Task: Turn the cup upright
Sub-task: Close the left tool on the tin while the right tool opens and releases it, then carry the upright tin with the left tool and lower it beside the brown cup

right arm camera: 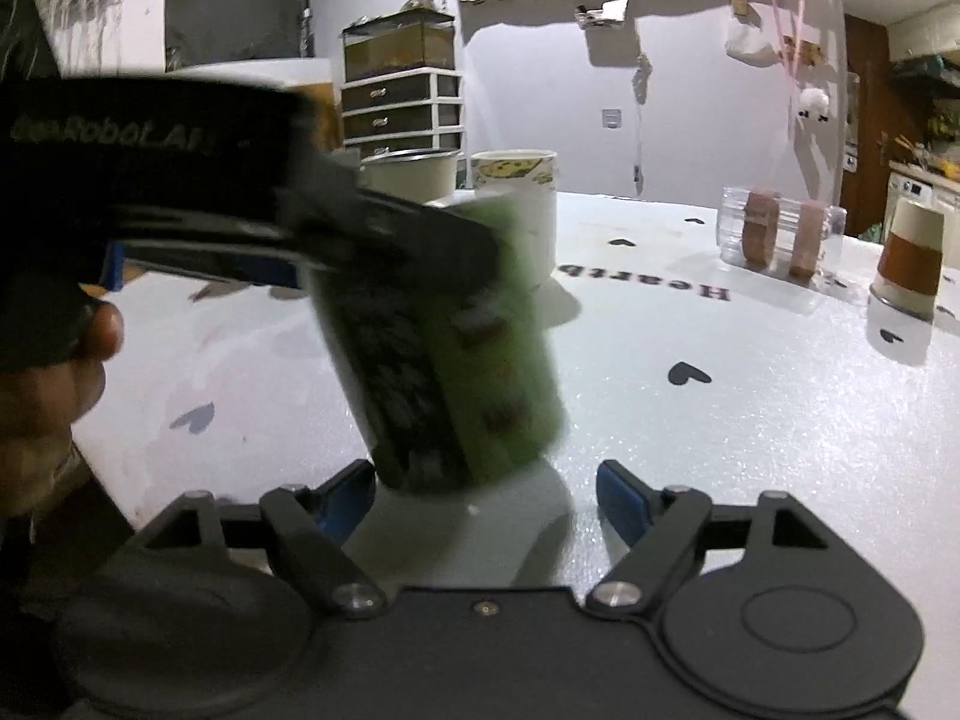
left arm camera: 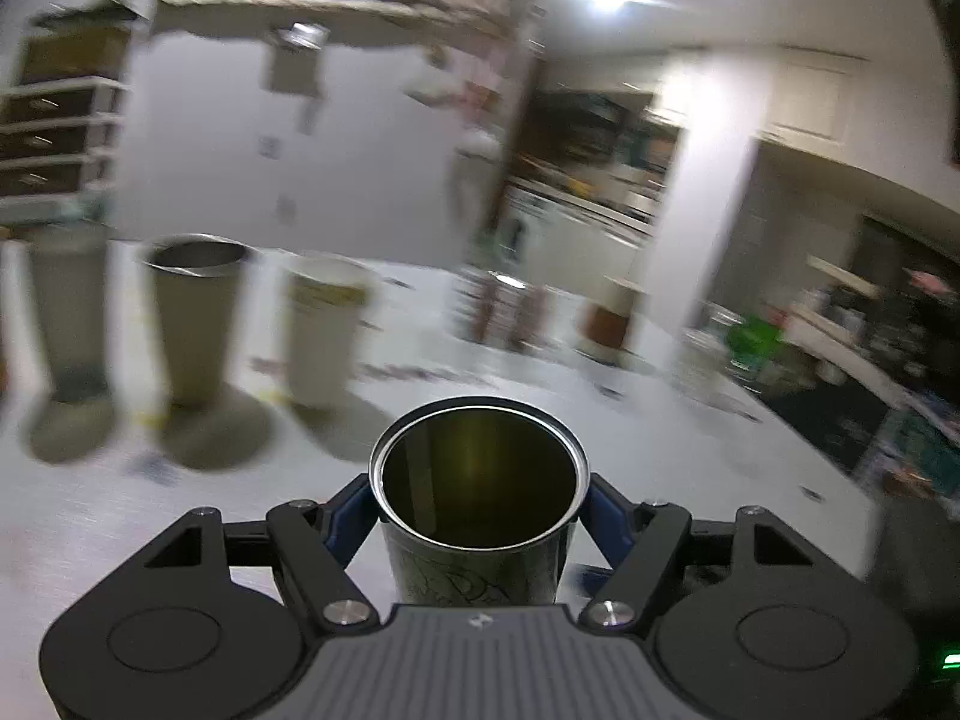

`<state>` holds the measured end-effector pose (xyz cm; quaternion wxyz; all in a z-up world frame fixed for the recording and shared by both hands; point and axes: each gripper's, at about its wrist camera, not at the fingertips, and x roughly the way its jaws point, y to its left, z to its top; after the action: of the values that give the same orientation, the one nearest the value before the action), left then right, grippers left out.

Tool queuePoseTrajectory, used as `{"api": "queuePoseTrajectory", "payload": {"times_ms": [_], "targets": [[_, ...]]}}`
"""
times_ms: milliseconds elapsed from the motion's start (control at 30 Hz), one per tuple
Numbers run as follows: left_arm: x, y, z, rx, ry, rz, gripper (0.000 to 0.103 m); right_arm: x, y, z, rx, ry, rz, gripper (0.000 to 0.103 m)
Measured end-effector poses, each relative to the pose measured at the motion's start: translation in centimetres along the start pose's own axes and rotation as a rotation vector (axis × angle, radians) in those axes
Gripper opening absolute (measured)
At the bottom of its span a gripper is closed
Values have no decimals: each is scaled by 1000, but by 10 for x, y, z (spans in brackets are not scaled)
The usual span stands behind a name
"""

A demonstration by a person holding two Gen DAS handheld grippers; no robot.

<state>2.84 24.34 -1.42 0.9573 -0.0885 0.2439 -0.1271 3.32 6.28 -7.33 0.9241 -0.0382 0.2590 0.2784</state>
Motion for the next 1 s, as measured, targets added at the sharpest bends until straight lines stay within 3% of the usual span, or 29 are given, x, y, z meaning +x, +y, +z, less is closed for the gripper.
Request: {"api": "queuePoseTrajectory", "payload": {"times_ms": [333,533,667,1000], "targets": [[-10,85,29,-34,-114,444,73,-9,-5,11,46,-42,-33,81],[-13,134,44,-75,-109,593,73,-8,-1,11,41,-39,-32,81],[-12,149,47,-61,-98,658,73,-7,-1,11,45,-33,-32,81],[-10,173,49,-84,-100,689,73,-7,0,17,50,-48,-32,81]]}}
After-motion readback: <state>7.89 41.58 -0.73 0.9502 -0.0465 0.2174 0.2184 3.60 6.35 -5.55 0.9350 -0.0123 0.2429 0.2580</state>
